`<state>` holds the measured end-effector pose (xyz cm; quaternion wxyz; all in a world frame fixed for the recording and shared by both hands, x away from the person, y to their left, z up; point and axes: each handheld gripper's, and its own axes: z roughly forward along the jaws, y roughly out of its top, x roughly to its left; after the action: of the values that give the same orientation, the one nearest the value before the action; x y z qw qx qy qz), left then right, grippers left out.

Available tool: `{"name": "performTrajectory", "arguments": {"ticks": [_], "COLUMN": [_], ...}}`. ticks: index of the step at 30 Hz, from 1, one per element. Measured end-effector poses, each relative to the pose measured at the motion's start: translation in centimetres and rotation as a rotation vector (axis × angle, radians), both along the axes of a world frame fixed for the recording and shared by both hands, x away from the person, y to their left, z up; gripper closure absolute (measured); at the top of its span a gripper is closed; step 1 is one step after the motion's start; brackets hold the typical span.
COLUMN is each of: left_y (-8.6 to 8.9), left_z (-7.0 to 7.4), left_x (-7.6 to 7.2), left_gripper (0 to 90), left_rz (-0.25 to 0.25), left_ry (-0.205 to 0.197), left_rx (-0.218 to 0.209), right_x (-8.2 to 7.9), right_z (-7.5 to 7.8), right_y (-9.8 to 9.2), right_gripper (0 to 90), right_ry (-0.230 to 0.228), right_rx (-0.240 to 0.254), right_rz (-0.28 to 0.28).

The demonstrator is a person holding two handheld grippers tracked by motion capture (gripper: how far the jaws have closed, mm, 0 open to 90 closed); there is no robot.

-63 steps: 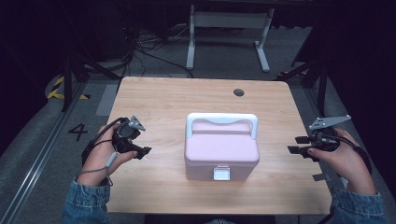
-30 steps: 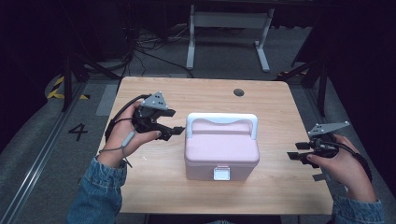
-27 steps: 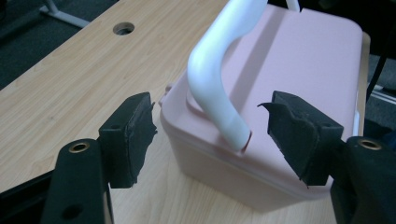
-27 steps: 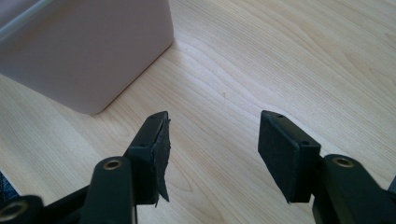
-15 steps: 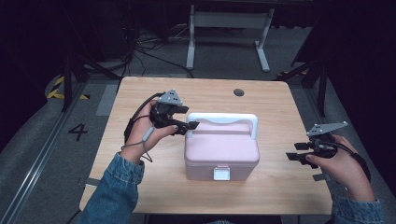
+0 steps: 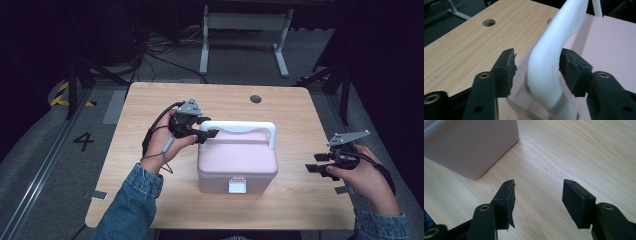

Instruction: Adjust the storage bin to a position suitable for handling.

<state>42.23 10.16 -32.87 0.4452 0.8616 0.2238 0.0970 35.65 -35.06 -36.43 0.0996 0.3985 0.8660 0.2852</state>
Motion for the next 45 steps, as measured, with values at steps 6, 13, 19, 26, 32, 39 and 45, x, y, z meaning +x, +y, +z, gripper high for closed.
{"name": "performTrajectory", "arguments": {"ticks": [6,13,19,26,32,39,45], "left_y": [0.0,0.0,0.0,0.1,0.2,0.2,0.2], "left_z": [0.1,0.9,1.5,2.4,3.3,3.9,4.0], "left_x": [-0.3,-0.8,-1.0,-1.1,-0.9,-0.6,-0.5], "left_gripper": [59.9,67.0,67.1,67.0,66.8,66.7,66.6], "left_rz": [-0.008,0.001,-0.010,-0.017,-0.007,-0.002,-0.003], "left_ry": [-0.041,-0.037,-0.032,-0.022,-0.030,-0.030,-0.026], "left_rx": [0.000,0.006,0.001,-0.016,-0.030,-0.030,-0.031], "right_x": [0.0,0.0,0.0,-0.1,-0.2,-0.7,-1.0], "right_z": [0.0,0.0,0.0,0.1,0.3,1.0,1.5], "right_y": [0.1,0.1,0.0,0.1,0.2,0.7,1.0], "right_gripper": [44.3,44.2,44.0,43.9,43.8,43.8,44.7], "right_ry": [-0.001,-0.004,-0.006,-0.008,-0.010,-0.030,-0.044], "right_rx": [0.002,0.005,0.007,0.011,0.024,0.049,0.095], "right_rz": [0.003,0.001,-0.001,0.000,0.013,0.050,0.086]}}
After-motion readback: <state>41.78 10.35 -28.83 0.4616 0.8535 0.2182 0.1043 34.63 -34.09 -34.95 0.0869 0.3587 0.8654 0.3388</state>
